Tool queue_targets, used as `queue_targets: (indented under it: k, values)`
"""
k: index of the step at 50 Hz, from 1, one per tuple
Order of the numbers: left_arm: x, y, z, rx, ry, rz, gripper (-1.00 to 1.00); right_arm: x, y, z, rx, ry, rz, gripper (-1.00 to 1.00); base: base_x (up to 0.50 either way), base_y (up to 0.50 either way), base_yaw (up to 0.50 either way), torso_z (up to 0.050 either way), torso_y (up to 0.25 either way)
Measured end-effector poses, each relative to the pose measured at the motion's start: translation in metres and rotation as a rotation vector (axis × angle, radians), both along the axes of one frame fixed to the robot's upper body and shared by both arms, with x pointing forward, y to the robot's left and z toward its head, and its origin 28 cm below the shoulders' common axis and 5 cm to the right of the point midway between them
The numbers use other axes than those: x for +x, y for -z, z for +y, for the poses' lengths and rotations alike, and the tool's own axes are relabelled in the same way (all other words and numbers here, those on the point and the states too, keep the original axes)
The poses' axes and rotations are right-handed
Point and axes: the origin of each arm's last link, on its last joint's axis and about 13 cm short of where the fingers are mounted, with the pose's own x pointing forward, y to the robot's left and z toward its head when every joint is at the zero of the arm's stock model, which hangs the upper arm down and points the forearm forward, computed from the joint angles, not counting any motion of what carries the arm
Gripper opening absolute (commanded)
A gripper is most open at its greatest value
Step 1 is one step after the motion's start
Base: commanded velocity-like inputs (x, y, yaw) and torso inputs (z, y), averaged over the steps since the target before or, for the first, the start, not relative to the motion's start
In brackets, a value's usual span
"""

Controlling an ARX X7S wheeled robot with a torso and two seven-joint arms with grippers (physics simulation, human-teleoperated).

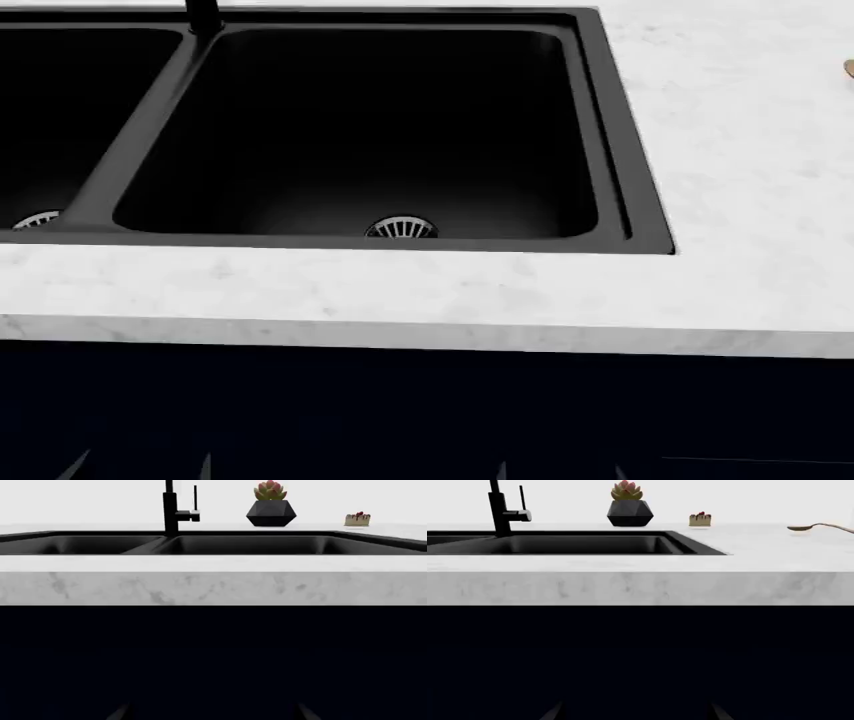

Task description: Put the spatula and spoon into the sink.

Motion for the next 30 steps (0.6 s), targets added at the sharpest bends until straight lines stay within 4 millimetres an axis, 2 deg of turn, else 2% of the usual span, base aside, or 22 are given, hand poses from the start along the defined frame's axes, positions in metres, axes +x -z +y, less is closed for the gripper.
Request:
queue_targets:
  k: [2,30]
  values:
    - [0.0012,0.0008,0.0025,-0.007,0.006,-0.005,1.00,-0.0038,0.0047,-0.0011,0.007,0.000,0.014,1.00,0.00,0.00,0.00,0.000,0.000]
    - [-0.0021,-0.0011,-0.0019,-0.014,0.013,-0.035,1.00,0.0012,0.0030,-0.0024,-0.009,0.012,0.003,1.00,0.00,0.00,0.00,0.000,0.000]
